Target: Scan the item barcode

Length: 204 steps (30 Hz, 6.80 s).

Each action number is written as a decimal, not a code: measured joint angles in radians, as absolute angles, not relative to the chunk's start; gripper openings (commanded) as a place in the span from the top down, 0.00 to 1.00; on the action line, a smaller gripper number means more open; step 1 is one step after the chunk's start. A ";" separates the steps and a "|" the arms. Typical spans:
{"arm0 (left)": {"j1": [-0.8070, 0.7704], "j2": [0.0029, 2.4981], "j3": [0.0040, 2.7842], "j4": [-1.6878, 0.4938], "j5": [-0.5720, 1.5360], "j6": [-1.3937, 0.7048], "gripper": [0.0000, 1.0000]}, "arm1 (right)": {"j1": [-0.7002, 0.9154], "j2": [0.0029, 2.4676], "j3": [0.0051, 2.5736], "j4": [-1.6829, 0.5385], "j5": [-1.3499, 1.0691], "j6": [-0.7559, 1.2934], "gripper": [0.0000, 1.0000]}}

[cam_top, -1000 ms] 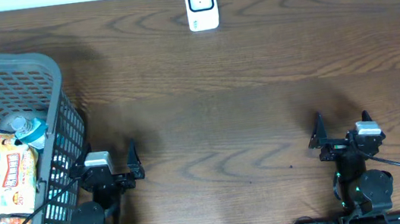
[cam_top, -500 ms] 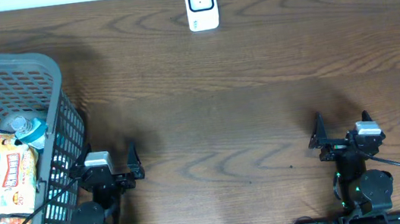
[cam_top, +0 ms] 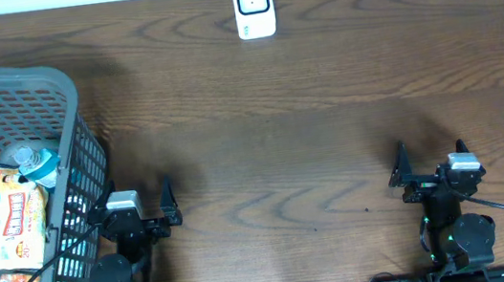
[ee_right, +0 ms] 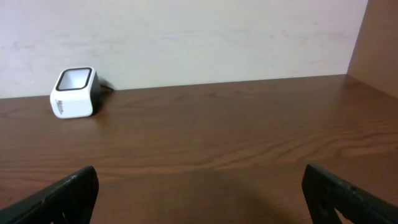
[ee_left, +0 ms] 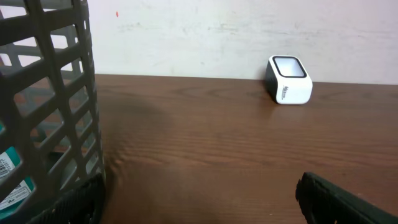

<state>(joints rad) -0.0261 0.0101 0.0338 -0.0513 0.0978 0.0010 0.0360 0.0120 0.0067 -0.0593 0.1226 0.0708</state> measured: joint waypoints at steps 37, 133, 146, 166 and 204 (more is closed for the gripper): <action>-0.026 0.010 0.034 -0.051 0.098 0.001 0.02 | 0.036 0.012 0.007 -0.059 0.123 0.071 0.01; -0.026 0.981 1.654 -0.915 0.002 -0.079 0.02 | 0.036 0.013 0.007 -0.059 0.123 0.070 0.01; 0.006 1.103 1.745 -1.049 -0.216 -0.257 0.02 | 0.036 0.013 0.007 -0.060 0.123 0.071 0.01; 0.400 1.539 1.749 -1.336 -0.219 -1.026 0.02 | 0.036 0.013 0.007 -0.060 0.123 0.070 0.01; 0.404 1.918 1.712 -1.295 -0.124 -1.106 0.41 | 0.036 0.013 0.007 -0.060 0.123 0.071 0.01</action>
